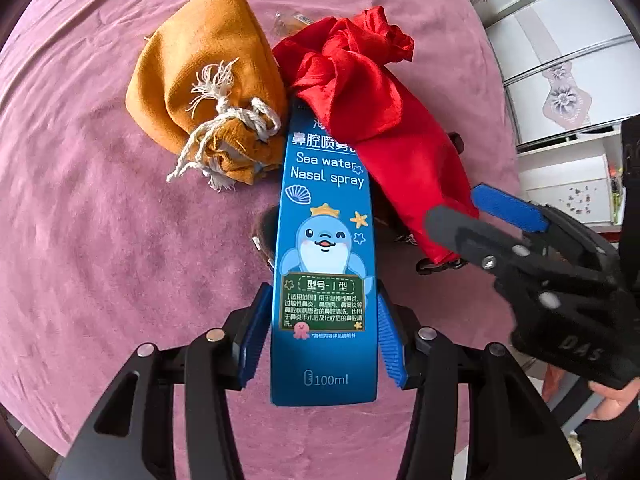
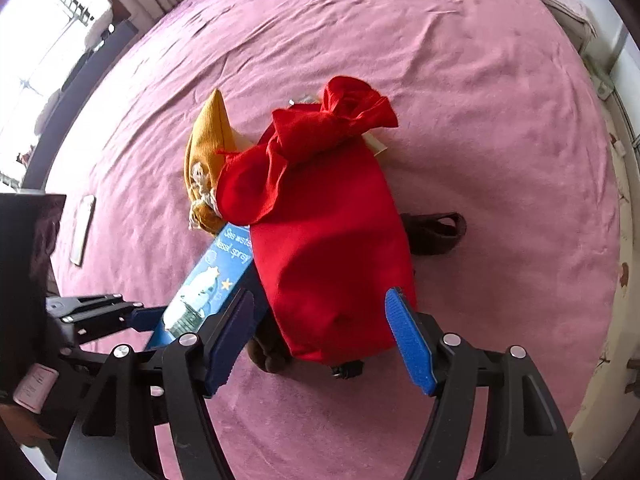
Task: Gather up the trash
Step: 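Grasp the red cloth bag with the right tool while the left holds the box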
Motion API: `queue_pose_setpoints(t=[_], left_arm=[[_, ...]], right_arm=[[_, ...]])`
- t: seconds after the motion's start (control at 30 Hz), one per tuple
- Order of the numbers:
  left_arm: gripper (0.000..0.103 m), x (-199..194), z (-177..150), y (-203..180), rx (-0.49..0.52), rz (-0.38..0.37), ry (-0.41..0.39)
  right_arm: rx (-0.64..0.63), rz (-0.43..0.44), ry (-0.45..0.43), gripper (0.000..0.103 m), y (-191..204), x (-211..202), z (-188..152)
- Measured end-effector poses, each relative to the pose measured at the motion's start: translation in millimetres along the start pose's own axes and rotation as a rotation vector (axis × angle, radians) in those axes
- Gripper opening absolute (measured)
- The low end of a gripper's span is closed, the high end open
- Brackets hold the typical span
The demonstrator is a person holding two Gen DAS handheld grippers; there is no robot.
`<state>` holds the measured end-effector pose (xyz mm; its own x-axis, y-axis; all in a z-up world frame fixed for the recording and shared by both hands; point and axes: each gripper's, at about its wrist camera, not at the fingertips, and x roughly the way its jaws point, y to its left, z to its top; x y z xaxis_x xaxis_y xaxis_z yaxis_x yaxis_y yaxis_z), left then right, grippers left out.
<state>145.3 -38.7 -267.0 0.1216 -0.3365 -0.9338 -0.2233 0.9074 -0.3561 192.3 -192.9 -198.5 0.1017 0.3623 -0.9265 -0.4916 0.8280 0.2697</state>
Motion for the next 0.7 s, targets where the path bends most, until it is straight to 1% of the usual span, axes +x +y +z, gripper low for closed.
queue_pose_setpoints(t=[0.1,0.2,0.27,0.3,0.33,0.37,0.4,0.47,0.57,0.7], left_arm=[[0.049,1.5,0.1,4.6,0.013,-0.015,0.013],[0.049,1.8,-0.4,20.6,0.026,-0.022,0.029],[0.049,6.2,4.0,15.2,0.027,-0.023,0.032],[0.049,6.6,5.1,15.8,0.029,-0.022,0.032],[0.049,7.1,5.9,14.7,0.032,-0.019,0.032],[0.048,7.7,6.7,14.5,0.037,-0.015,0.030],[0.048,7.9,7.2,13.1,0.040,-0.013,0.028],[0.048,5.2,7.3,11.6,0.047,-0.007,0.023],[0.048,2.9,9.1,7.5,0.060,-0.003,0.015],[0.047,-13.1,2.9,4.1,0.070,0.000,-0.003]], right_arm=[[-0.002,-0.001,0.015,0.067,1.2,5.3,-2.8],[-0.004,-0.009,0.030,0.066,0.1,11.0,-3.8],[-0.001,-0.015,0.041,0.056,-1.3,14.1,-2.5],[0.013,-0.005,0.050,0.053,-4.7,15.5,-2.1],[0.027,0.011,0.053,0.043,-6.3,16.3,-1.5],[0.046,0.035,0.056,0.036,-8.4,16.0,-0.8],[0.067,0.049,0.057,0.034,-12.6,14.2,0.1],[0.073,0.059,0.059,0.022,-16.2,10.8,1.3],[0.069,0.064,0.051,0.017,-19.0,0.6,1.9],[0.049,0.058,0.029,0.015,-18.4,-20.6,-1.9]])
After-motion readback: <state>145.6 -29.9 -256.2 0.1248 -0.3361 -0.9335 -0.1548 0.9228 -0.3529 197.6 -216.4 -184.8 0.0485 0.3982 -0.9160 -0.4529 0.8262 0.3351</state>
